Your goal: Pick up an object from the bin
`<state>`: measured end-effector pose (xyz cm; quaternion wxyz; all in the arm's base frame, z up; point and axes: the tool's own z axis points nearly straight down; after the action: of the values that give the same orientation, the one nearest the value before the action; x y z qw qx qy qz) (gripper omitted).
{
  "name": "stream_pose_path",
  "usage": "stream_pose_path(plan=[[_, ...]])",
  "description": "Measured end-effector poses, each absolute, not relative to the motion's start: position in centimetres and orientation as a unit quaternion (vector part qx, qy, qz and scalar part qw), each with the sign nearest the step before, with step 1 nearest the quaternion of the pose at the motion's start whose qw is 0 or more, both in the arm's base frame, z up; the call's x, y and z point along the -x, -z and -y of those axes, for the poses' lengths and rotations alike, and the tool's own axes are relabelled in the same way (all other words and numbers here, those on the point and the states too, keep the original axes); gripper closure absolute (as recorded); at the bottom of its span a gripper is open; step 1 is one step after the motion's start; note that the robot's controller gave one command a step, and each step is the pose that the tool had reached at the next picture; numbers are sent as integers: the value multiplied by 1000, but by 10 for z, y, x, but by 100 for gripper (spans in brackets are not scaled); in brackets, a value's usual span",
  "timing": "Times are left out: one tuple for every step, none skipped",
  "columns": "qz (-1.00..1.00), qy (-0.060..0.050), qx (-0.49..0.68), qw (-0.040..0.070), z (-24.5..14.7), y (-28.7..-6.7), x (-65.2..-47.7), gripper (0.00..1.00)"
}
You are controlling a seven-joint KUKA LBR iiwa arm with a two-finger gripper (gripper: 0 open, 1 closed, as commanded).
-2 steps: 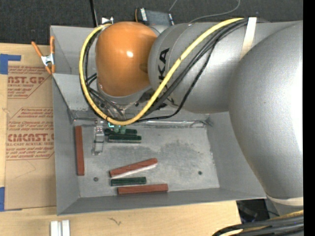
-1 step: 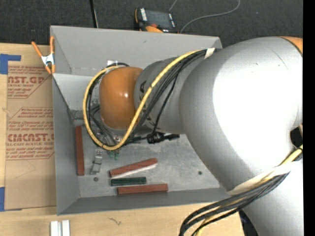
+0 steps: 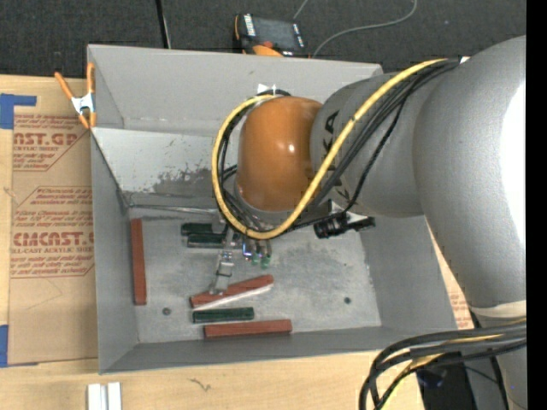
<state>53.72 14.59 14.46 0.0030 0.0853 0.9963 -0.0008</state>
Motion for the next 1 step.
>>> stream_pose_path(plan=[[-998,0,-62,2,-126,-67,-590,0]])
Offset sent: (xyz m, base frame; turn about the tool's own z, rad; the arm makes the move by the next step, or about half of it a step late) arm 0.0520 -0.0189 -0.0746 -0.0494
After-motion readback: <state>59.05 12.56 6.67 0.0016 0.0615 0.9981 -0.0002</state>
